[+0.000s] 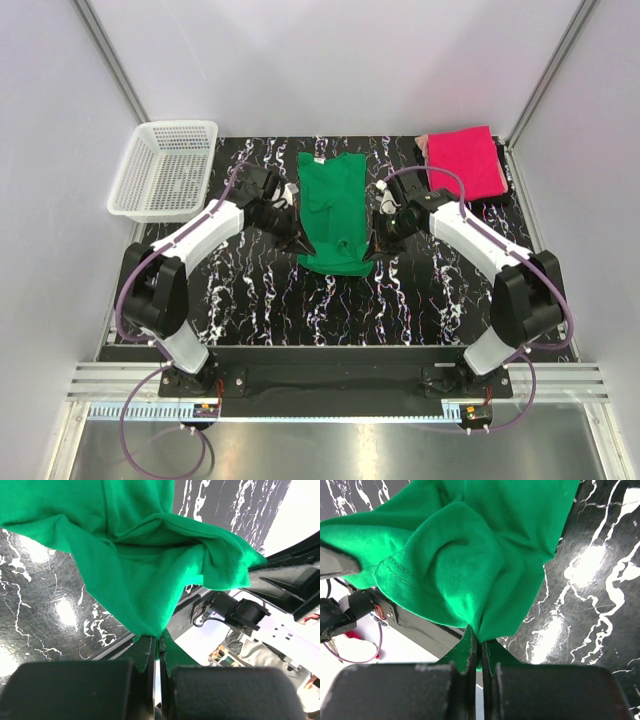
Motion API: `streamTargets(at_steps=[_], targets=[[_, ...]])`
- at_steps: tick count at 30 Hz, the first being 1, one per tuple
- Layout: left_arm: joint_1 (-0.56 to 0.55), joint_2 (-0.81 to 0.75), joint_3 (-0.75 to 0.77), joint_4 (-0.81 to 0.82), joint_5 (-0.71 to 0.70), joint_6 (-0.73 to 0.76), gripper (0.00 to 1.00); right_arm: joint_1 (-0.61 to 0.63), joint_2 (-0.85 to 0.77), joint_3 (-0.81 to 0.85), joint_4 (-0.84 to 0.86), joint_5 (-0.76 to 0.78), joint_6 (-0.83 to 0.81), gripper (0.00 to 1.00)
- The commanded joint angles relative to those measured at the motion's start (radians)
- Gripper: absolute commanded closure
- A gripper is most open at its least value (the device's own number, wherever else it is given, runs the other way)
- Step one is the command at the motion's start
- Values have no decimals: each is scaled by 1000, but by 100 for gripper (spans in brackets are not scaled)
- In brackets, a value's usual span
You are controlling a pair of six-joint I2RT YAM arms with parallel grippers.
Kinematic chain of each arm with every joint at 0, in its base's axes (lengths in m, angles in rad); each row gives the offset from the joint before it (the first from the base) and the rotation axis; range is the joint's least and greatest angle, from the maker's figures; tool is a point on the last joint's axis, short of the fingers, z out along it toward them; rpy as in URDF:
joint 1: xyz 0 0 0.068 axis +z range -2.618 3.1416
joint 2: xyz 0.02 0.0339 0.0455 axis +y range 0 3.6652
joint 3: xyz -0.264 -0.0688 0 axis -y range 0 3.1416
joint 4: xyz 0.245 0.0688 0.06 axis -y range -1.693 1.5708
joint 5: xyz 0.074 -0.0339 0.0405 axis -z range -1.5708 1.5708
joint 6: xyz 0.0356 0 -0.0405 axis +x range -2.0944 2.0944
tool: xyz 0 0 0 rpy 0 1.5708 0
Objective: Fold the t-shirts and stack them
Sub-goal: Fold the tshirt
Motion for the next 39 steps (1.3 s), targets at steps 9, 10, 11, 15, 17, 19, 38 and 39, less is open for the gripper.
streamTargets(at_steps=[9,10,11,15,17,19,38,39], targets=[[5,-93,53,-50,4,-36,100,-16,16,40,-38,-55,-57,100],[5,-99,46,-53,2,-39,100,-16,4,32,-38,-65,-52,100],[5,-110,30,-53,1,-39,100,-16,-2,18,-38,-65,-52,100],[5,-156,1,-53,-24,-46,100,-16,-21,9,-38,-42,-54,100],[5,-161,0,-53,-31,-51,100,-17,-15,21,-38,-42,-57,100],[5,-156,6,-53,-42,-49,100,-16,-3,40,-39,-39,-57,100],[7,53,144,-42,-102,-19,100,-22,220,274,-68,-35,-80,100],[7,65,153,-44,-105,-20,100,-23,234,285,-73,-35,-83,100]])
